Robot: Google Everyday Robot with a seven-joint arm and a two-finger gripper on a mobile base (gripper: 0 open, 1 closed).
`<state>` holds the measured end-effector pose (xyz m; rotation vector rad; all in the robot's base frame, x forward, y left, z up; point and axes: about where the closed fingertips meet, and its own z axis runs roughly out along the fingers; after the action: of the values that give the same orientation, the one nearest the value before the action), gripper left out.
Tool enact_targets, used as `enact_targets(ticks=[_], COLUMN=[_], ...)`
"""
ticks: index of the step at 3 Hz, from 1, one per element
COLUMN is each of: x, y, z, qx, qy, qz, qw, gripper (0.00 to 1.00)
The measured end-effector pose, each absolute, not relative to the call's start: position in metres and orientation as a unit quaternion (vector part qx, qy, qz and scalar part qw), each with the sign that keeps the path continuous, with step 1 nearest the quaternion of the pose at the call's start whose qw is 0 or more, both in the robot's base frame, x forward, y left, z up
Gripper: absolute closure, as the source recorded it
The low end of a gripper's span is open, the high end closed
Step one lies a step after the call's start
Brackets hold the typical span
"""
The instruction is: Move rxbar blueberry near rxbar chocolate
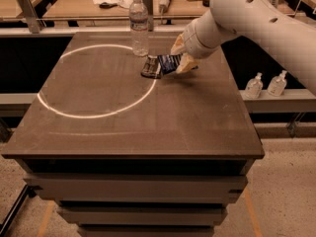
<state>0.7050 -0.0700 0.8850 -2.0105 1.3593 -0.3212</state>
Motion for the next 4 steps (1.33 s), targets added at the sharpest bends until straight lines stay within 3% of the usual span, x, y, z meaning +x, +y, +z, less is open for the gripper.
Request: enact_targets(ticks=[2, 3, 4], x=[0.730, 0.732, 0.723], y=[-0.067, -0.073, -0.080], z=[0.888, 0.895, 0.901], qx=[-0.770, -0.768, -0.770], qy=[0.524, 0.528, 0.536], qz=[-0.133, -0.114, -0.093], qw=[0.340, 0.345, 0.333], gripper=[0.10, 0.00, 0.00])
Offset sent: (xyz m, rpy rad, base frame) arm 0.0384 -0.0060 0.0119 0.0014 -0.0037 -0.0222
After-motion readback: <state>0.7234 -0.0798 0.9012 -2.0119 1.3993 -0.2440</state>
